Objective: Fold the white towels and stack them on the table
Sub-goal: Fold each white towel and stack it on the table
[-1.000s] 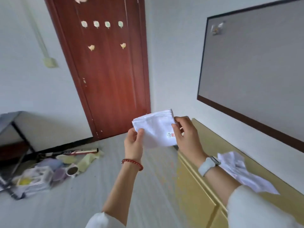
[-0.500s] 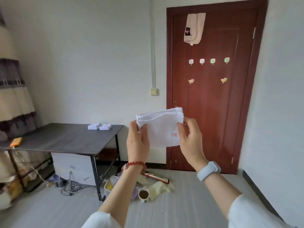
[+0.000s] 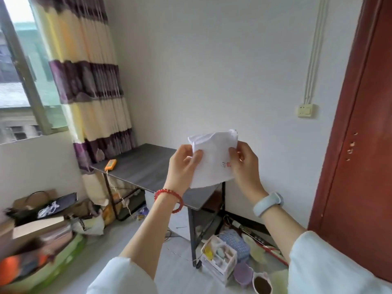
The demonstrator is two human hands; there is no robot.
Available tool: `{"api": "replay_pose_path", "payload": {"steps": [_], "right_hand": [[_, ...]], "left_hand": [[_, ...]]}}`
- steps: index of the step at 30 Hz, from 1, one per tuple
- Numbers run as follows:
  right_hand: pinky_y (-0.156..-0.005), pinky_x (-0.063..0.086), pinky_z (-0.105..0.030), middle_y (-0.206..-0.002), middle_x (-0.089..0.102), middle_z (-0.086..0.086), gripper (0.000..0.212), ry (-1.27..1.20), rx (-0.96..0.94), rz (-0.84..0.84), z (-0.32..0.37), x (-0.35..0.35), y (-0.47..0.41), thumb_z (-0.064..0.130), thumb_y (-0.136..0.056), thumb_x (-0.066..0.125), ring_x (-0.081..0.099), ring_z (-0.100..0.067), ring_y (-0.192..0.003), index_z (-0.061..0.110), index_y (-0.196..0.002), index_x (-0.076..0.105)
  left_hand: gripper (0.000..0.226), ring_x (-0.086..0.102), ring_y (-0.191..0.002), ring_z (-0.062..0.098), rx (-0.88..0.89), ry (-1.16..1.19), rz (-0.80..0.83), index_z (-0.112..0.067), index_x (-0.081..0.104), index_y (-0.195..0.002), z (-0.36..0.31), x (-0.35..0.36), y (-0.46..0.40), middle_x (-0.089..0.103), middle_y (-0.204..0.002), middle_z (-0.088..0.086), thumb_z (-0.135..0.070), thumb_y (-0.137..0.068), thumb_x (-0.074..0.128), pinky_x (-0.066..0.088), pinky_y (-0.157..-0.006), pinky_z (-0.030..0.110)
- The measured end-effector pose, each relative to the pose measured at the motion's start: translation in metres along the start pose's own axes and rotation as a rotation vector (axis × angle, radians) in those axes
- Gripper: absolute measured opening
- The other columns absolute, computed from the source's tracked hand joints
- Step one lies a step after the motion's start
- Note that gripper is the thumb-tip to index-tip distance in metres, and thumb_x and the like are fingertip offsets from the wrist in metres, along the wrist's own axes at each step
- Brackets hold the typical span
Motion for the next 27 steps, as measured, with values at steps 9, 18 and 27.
{"api": "replay_pose_path", "payload": {"steps": [9,18,27], "right_hand": [[-0.056,0.037,-0.007,-0.076,0.055,0.010,0.011,-0.009,0.103,0.080,-0.132,0.225,-0.111,0.012,-0.094,0.046,0.046,0.000,-0.062,0.015,-0.092,0.056],[-0.061,0.039,-0.012,-0.079,0.059,-0.013,0.019,0.117,0.291,0.073,-0.273,0.335,-0.204,0.017,-0.093,0.048,0.048,-0.011,-0.066,0.003,-0.093,0.061],[-0.063,0.037,-0.025,-0.071,0.053,-0.004,0.019,0.131,0.550,0.128,-0.474,0.437,-0.296,0.018,-0.090,0.051,0.046,-0.013,-0.065,0.002,-0.082,0.058]], "left_hand": [[0.013,0.038,-0.059,0.012,0.068,-0.288,-0.218,-0.014,0.044,-0.083,0.175,-0.131,-0.177,0.044,-0.067,-0.005,-0.020,-0.093,0.049,0.035,-0.056,0.023],[0.028,0.039,-0.060,0.008,-0.190,-0.059,-0.094,-0.012,0.050,-0.073,0.346,-0.153,-0.347,0.044,-0.067,-0.005,-0.029,-0.094,0.047,0.033,-0.053,0.017],[0.020,0.048,-0.071,0.011,-0.461,-0.069,0.110,-0.012,0.056,-0.085,0.543,-0.141,-0.486,0.054,-0.083,-0.002,-0.021,-0.094,0.041,0.042,-0.065,0.025]]}}
Point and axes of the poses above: each hand's wrist, its own y-axis away from the middle knuckle, its own x-axis out of the palm, z = x × y, the point moved 9 cm from there along -y, towards the middle knuckle
